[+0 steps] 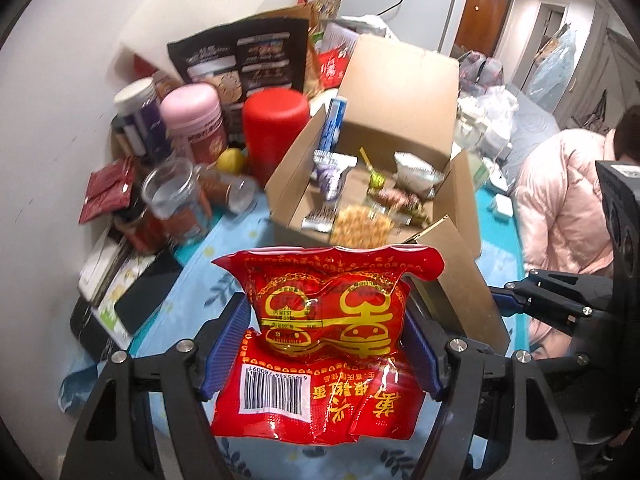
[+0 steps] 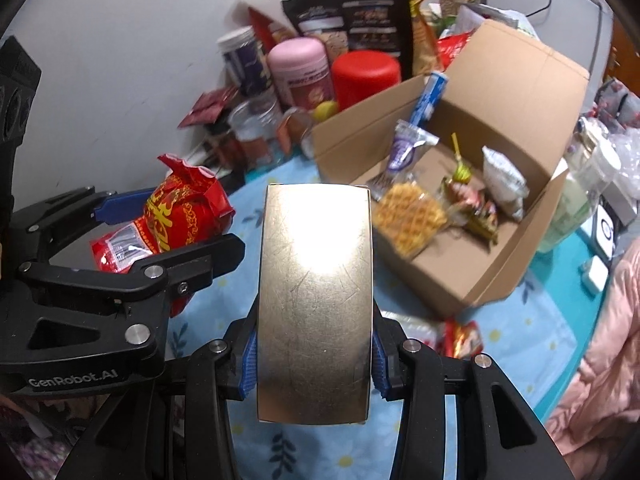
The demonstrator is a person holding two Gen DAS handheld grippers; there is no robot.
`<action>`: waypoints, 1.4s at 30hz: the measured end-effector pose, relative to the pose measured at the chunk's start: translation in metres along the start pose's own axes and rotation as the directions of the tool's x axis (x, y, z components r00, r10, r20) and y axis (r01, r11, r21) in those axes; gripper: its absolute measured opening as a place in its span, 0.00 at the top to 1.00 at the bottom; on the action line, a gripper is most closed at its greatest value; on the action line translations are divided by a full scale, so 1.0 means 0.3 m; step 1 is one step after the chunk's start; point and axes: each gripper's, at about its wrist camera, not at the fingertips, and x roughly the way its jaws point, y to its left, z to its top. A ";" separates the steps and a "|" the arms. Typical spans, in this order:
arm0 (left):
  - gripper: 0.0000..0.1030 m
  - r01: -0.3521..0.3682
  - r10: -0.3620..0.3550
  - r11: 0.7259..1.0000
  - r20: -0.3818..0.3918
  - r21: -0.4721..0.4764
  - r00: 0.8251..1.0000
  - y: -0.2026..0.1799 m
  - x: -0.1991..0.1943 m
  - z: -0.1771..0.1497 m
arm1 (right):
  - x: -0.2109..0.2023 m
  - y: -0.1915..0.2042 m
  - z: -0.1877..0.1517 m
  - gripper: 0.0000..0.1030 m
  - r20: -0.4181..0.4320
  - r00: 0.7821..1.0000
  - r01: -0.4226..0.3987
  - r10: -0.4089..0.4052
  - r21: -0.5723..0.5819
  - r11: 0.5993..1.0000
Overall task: Organize snacks
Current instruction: 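Lift the red packet and gold box and carry both toward the cardboard box, then lower the red packet and gold box into the box and open both tools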
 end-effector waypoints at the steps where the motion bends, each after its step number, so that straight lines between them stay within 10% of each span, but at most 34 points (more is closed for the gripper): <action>1: 0.29 0.002 -0.003 1.000 0.011 0.008 1.000 -0.005 -0.001 0.022 | -0.008 -0.011 0.020 0.58 0.009 1.000 0.010 -0.010 0.003 1.000; 21: 0.29 0.030 -0.051 0.989 0.146 0.142 0.988 -0.084 0.036 0.389 | -0.078 -0.195 0.293 0.58 0.107 0.987 0.111 -0.119 0.073 0.991; 42: 0.29 0.063 -0.070 0.980 0.029 0.189 0.997 -0.113 0.401 0.582 | 0.126 -0.473 0.444 0.58 0.027 0.973 0.220 -0.228 0.179 0.959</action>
